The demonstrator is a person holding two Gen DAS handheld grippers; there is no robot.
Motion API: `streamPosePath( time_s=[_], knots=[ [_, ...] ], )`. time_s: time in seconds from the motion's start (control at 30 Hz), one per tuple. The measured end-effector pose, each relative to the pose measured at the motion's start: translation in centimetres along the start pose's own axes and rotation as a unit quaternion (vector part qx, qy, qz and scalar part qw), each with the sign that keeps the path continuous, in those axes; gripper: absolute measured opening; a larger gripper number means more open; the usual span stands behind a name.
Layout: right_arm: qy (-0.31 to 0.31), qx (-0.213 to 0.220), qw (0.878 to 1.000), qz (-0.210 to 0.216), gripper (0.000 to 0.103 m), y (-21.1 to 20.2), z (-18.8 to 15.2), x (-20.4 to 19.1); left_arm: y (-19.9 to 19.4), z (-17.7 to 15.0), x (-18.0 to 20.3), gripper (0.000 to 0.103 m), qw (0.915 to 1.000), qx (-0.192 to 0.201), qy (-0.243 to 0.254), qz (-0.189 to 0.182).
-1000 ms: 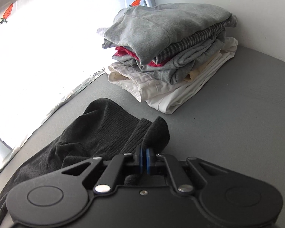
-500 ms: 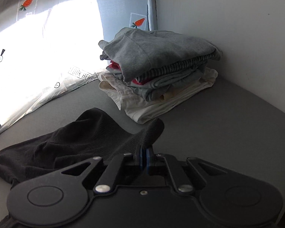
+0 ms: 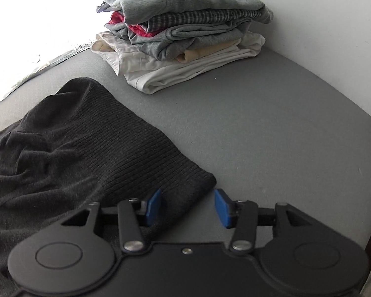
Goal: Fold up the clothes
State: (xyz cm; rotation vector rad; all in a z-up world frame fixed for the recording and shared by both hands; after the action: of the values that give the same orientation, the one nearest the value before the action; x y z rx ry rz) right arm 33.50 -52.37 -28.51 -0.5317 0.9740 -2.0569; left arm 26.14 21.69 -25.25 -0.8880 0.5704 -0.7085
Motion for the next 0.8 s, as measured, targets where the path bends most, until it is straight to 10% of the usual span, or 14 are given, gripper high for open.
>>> streamPosePath(
  time_s=[0.1,0.5,0.63,0.8],
  knots=[
    [-0.013,-0.001,1.0,-0.007,0.061,0.0,0.0,0.0,-0.2,-0.1,0.5,0.088,0.9912,0.017,0.091,0.095],
    [-0.088,0.111,0.99,0.01,0.077,-2.3,4.4,-4.5,-0.2,0.0,1.8,0.092,0.969,0.035,0.197,0.145],
    [-0.097,0.101,0.986,0.087,0.032,-0.5,6.6,-8.2,0.2,0.6,0.9,0.094,0.9801,0.006,0.15,0.131],
    [-0.098,0.101,0.981,0.133,0.027,2.2,9.5,-12.2,0.9,1.2,0.3,0.099,0.984,-0.026,0.125,0.124]
  ],
)
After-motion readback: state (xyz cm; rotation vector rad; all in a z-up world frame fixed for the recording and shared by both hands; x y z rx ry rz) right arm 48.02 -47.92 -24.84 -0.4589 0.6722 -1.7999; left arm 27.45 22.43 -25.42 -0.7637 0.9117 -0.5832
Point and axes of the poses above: each gripper's, at about its wrist camera, not at the fingertips, and y roughly the way its jaws point, x to its right, z to its top, the point moved 7 cm from there along y, roughly the way its jaws point, and after that the axes turned 2 degrees about -z, right-handed, at the moved point
